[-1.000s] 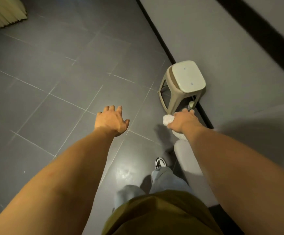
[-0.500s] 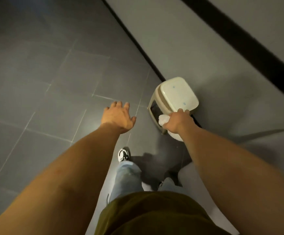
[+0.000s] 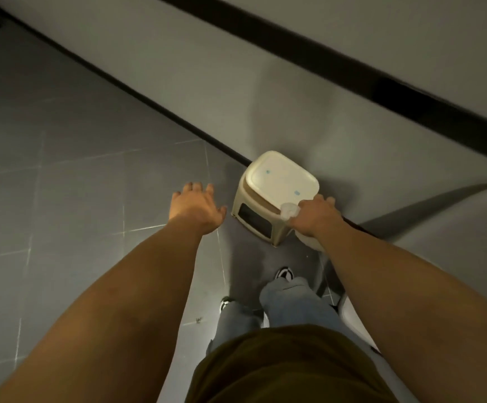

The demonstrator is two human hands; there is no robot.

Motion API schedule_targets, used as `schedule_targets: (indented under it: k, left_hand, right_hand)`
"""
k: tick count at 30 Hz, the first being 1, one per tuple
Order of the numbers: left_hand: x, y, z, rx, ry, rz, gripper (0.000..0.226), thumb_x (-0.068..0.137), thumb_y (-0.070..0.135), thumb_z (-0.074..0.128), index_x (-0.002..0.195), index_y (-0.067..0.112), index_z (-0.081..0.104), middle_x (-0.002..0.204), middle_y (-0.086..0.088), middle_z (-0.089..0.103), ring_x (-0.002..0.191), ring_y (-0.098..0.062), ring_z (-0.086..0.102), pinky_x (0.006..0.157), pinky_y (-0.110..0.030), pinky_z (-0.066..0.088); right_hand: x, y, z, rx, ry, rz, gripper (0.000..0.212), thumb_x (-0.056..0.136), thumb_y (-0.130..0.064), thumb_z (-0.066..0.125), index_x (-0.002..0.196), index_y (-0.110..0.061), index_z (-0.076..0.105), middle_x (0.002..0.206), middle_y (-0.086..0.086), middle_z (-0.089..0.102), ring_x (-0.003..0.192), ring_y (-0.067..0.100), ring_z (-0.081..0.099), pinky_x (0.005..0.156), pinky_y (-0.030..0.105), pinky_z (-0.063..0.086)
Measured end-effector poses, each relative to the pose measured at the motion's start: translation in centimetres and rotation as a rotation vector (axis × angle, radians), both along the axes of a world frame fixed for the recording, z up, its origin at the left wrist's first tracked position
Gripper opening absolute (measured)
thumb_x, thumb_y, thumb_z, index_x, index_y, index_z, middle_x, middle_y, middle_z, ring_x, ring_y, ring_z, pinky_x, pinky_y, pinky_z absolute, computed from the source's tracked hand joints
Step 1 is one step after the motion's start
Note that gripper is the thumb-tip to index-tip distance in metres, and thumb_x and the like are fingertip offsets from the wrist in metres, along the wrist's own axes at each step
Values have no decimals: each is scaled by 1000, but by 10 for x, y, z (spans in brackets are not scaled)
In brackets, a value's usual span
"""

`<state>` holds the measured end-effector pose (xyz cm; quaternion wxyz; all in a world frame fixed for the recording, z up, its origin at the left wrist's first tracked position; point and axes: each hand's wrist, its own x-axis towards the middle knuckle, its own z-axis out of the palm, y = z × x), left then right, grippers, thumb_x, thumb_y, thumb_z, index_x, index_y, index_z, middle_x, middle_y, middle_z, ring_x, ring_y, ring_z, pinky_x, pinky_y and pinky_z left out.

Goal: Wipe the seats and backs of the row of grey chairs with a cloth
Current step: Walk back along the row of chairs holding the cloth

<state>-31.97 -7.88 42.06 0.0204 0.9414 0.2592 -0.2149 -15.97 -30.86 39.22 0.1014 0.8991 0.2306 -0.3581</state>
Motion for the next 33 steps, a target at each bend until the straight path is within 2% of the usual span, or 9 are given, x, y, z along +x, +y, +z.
schedule_targets:
  k: [6,10,14,19,25,29,33]
  left_hand:
    - [87,0,1,-11,-39,-148,79,90,67,30,152,19,20,155,-13,30,143,-34,23,112,-52,26]
    - [145,6,11,21,-71,-192,80,90,69,30,152,20,21,155,-13,30,144,-33,22,112,-53,26]
    - [198,10,16,12,-102,-281,78,89,69,34,150,21,26,152,-11,36,142,-32,26,110,-53,28]
    - [247,23,0,-32,-81,-447,76,91,65,36,151,20,26,153,-12,34,143,-33,23,111,-52,26]
    - [292,48,-32,-50,-29,-720,73,90,64,35,148,19,30,149,-12,37,140,-33,25,108,-51,29]
    - [307,76,-52,-69,14,-804,75,90,65,34,149,19,27,150,-13,36,140,-33,25,107,-50,28]
    - [321,114,-80,-37,77,-831,75,88,65,35,146,17,32,146,-15,40,136,-35,31,104,-52,32]
  right_hand:
    - [62,7,-13,-18,29,-88,77,88,-69,42,147,-19,43,138,14,45,124,33,38,96,44,40]
    - [94,15,-14,-11,66,-123,74,87,-66,47,146,-20,44,142,14,43,130,34,36,105,46,38]
    - [122,24,-14,9,96,-195,69,88,-62,48,143,-20,46,143,13,43,133,34,35,107,46,38]
    - [141,42,-27,79,97,-317,65,91,-54,37,145,-18,47,146,17,44,135,36,37,112,48,35]
    - [151,62,-36,190,-67,-489,61,90,-56,50,140,-22,50,134,14,50,126,37,39,107,46,35]
    - [149,77,-46,192,-164,-567,59,92,-54,52,140,-21,51,141,16,43,129,41,35,110,47,33]
    - [152,94,-61,290,-252,-746,62,91,-50,57,145,-21,47,150,14,36,137,40,25,111,52,34]
